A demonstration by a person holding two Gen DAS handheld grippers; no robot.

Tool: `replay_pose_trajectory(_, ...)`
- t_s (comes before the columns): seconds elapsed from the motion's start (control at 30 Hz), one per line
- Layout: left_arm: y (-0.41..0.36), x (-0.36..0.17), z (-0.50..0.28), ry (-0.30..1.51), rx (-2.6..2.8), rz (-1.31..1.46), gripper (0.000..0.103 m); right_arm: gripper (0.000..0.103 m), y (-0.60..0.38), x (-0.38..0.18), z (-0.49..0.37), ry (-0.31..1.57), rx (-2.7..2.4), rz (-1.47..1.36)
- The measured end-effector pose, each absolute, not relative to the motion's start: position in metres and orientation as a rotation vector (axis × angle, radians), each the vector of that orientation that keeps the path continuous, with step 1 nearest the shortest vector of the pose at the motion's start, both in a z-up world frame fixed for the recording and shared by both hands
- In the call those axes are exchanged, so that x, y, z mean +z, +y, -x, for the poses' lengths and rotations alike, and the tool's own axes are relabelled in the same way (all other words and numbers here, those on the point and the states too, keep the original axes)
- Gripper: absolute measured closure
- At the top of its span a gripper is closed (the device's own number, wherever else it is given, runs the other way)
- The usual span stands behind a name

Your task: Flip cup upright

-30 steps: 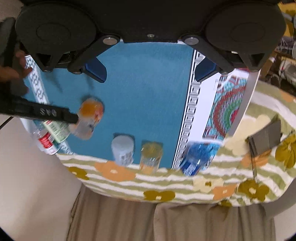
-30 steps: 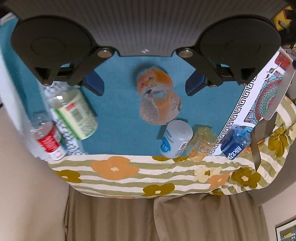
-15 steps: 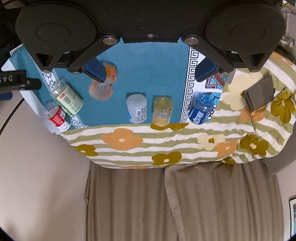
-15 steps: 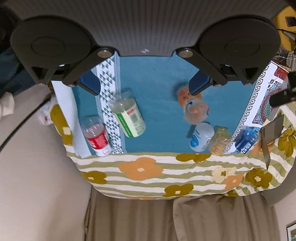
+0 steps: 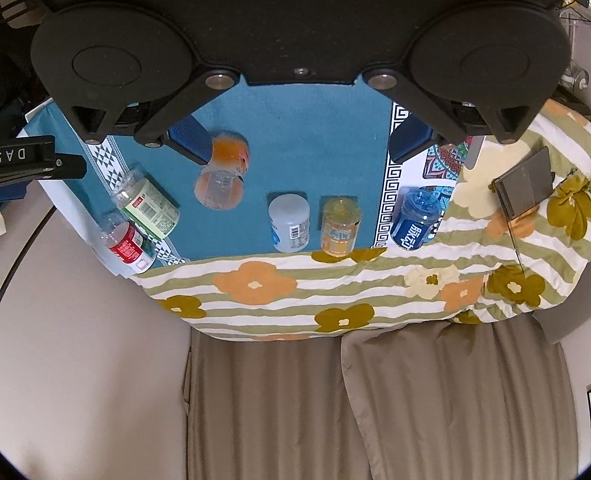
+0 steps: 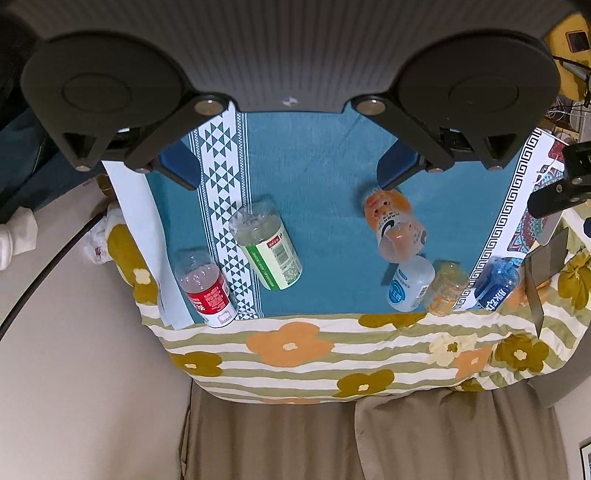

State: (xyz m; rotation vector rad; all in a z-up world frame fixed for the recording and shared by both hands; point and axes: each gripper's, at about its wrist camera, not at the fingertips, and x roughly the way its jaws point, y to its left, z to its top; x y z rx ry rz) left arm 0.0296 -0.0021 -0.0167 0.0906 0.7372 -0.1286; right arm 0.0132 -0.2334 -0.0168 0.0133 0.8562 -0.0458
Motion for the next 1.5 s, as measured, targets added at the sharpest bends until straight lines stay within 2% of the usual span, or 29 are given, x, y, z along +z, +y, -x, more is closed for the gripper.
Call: replay_pose_trajectory(1.5, 0.0035, -0.0139, -0.0317, 0.729, -0.11, -0.107, 0.0, 0.0, -0.226, -0.0175, -0.0139, 0.86, -0.048, -0.019)
